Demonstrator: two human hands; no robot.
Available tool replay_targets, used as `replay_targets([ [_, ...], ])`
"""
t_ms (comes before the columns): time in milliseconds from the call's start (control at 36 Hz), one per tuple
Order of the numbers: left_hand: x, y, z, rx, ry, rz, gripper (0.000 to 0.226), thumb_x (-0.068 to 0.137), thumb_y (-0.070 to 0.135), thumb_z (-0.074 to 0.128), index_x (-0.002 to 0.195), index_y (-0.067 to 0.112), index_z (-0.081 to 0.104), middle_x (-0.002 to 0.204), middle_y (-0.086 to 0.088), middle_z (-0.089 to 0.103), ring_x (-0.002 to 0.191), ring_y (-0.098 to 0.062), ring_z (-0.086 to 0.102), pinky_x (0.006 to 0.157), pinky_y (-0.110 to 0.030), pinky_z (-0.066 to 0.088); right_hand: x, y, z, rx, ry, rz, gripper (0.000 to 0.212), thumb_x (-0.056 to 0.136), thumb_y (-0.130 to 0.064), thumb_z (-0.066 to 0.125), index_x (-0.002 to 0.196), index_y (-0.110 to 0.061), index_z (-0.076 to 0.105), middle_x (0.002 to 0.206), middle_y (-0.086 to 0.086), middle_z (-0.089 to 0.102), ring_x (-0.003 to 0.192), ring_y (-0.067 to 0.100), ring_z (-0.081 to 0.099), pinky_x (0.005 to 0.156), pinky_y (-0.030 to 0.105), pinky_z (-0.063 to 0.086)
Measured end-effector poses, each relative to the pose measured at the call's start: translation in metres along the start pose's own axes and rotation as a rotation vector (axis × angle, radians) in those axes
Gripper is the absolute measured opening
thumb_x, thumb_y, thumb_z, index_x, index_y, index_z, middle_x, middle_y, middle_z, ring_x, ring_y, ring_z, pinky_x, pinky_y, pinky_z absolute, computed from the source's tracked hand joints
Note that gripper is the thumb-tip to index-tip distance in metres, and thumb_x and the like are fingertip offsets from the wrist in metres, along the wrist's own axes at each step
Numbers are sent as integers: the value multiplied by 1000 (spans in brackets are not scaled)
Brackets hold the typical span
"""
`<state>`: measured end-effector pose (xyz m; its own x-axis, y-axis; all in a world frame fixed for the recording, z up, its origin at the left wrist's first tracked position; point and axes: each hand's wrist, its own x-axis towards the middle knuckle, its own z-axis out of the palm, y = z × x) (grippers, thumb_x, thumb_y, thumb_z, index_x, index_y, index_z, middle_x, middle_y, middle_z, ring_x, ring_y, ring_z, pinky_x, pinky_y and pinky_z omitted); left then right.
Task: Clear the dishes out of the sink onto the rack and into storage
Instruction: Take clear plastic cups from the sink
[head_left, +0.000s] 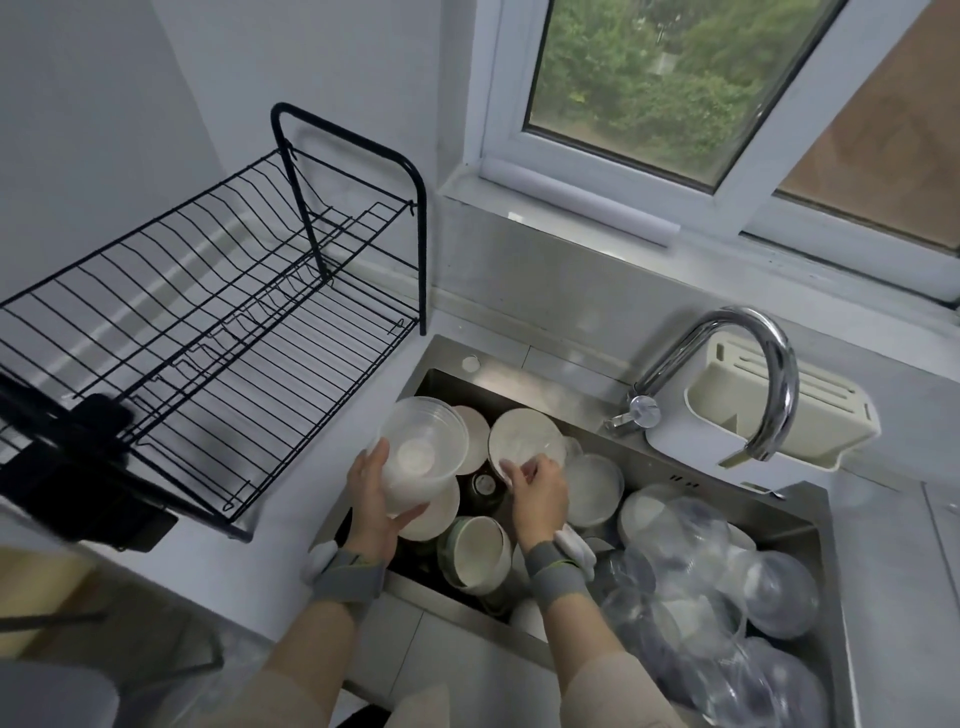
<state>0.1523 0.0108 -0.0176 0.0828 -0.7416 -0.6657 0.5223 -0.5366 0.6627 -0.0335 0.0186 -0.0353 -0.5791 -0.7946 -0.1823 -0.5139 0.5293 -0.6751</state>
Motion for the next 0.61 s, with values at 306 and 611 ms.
replay_targets([
  [306, -1, -3, 7, 65, 66, 63, 73, 85, 42, 67, 146, 32, 29, 145, -2, 34, 129, -31, 36, 83, -55, 55, -20, -47, -10, 80, 202, -443, 16, 98, -14, 48, 102, -5, 61, 96, 6, 60, 81, 16, 53, 70, 28, 45],
  [611, 2, -12, 7, -77, -54, 50, 59, 89, 47, 60, 142, 29, 40, 142, -7, 47, 118, -18, 54, 70, -33, 52, -59, -100, 3, -238, -263, -784, 24, 94, -21, 44, 70, -15, 42, 68, 5, 51, 63, 22, 44, 72, 34, 36],
])
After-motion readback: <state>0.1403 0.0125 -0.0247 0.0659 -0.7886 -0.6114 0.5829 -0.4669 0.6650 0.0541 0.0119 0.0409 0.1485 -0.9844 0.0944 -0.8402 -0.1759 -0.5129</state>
